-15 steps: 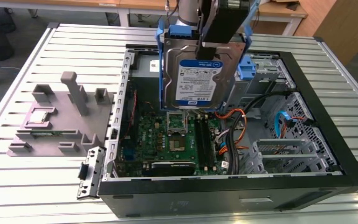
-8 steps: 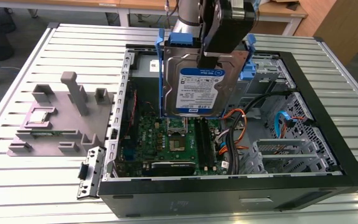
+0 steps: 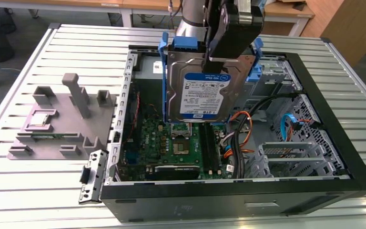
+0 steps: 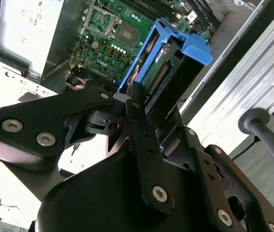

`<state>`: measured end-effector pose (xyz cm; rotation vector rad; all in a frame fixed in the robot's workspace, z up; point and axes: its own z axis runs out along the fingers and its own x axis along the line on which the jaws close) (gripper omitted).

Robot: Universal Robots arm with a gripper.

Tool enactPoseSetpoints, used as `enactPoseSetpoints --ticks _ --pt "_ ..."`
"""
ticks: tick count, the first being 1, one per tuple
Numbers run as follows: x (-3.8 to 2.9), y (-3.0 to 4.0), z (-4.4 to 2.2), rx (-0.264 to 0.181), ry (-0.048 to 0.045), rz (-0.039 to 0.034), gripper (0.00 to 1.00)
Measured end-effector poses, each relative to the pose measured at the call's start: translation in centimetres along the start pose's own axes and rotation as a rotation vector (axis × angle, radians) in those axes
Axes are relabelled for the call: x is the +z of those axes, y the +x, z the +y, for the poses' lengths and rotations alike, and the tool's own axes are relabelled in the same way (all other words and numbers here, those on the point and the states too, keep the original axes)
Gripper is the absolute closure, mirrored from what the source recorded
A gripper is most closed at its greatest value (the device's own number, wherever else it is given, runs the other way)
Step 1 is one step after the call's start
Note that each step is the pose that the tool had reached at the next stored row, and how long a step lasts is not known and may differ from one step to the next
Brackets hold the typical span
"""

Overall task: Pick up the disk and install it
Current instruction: 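Pick up the disk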

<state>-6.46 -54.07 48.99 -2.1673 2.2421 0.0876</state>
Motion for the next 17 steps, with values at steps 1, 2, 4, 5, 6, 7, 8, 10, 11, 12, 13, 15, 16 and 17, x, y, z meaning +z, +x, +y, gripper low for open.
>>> enactPoseSetpoints --ticks 1,2,4,5,6,7,8,10,11,12,13,15,16,17 --pt "0.0 0.0 -0.01 0.0 0.0 0.0 0.65" --pt "0.0 0.0 -0.01 0.0 -0.0001 0.0001 0.65" --pt "-0.01 0.01 0.0 0.0 0.0 0.0001 0.65" --pt "0.0 0.01 0.0 0.0 0.0 0.0001 0.65" --pt "0.0 0.01 -0.03 0.0 -0.0001 0.0001 0.65" --pt "-0.01 0.02 -0.09 0.0 -0.0001 0.0001 0.65" --pt "0.0 0.02 -0.16 0.0 0.0 0.0 0.65" --pt "-0.02 0.0 -0.38 0.0 -0.0001 0.0002 0.65" --pt "-0.02 0.0 -0.5 0.0 -0.0001 0.0001 0.65" --pt "-0.02 -0.01 -0.63 0.0 0.0 0.0001 0.65" --pt "-0.01 -0.01 -0.74 0.0 0.0 0.0 0.65" --pt "-0.03 -0.02 -0.98 0.0 -0.0001 0.0001 0.65" --pt "-0.03 -0.03 -1.14 0.0 0.0 0.0001 0.65" --pt "-0.03 -0.03 -1.31 0.0 -0.0001 0.0001 0.65"
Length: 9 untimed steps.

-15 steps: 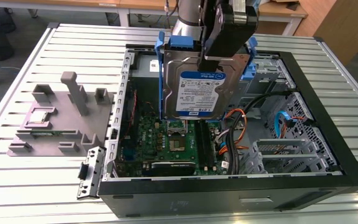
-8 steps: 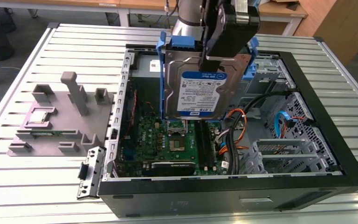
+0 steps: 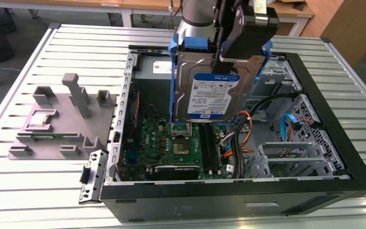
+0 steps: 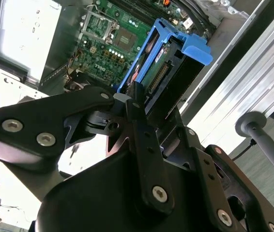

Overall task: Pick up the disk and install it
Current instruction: 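Pick up the disk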

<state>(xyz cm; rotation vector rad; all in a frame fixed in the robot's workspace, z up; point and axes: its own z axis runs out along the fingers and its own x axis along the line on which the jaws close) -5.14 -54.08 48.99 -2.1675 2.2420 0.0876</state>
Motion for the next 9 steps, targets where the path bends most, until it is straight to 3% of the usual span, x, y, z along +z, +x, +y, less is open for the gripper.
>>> enactPoseSetpoints --ticks 9 --pt "-0.03 -0.05 -1.53 0.0 0.0 -0.0001 0.65"
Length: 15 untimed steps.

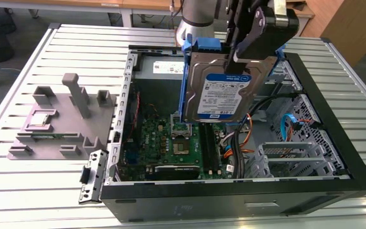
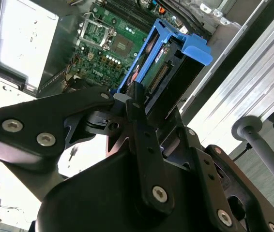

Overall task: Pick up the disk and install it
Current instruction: 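Pick up the disk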

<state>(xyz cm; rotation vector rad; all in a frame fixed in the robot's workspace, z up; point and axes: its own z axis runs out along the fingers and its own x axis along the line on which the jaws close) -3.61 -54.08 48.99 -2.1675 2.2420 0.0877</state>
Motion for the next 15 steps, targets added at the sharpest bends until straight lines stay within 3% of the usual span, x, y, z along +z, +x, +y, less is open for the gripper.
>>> enactPoseSetpoints --ticks 5,15 --pt "-0.02 -0.02 -0.69 0.0 0.0 0.0001 0.65" --pt "-0.02 -0.03 -0.78 0.0 0.0 0.0 0.65"
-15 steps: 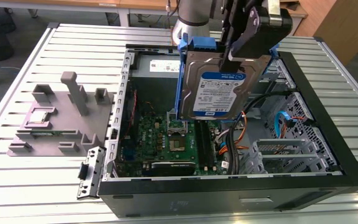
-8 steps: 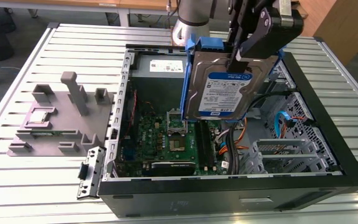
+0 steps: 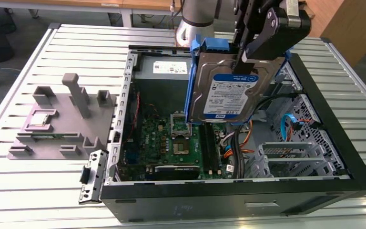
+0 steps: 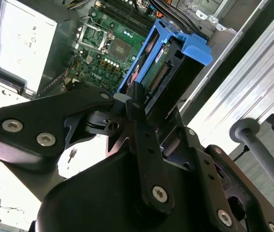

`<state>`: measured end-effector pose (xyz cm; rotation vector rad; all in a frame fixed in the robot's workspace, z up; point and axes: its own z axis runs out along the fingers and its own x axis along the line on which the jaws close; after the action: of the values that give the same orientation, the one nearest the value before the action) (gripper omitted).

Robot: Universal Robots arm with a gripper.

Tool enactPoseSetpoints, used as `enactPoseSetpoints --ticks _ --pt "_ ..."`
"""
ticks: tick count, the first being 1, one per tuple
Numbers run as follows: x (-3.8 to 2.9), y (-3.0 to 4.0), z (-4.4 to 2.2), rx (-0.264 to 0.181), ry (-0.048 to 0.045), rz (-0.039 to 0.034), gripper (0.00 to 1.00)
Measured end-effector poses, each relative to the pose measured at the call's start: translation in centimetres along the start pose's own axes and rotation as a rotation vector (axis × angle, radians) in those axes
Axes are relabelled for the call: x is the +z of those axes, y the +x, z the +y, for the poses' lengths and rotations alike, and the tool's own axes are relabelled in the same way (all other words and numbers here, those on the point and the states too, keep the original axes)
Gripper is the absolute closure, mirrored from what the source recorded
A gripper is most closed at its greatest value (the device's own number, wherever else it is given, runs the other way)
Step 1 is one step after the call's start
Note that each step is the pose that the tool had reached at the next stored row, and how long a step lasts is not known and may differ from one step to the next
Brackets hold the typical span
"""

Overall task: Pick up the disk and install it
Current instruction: 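Pick up the disk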

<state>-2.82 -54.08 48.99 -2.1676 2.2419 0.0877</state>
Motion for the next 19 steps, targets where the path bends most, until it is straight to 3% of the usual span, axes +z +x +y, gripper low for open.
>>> enactPoseSetpoints --ticks 6,19 --pt "-0.01 -0.02 -0.46 0.0 -0.0016 0.0 0.65" --pt "-0.05 -0.08 -2.33 0.001 -0.0083 0.0003 0.65"
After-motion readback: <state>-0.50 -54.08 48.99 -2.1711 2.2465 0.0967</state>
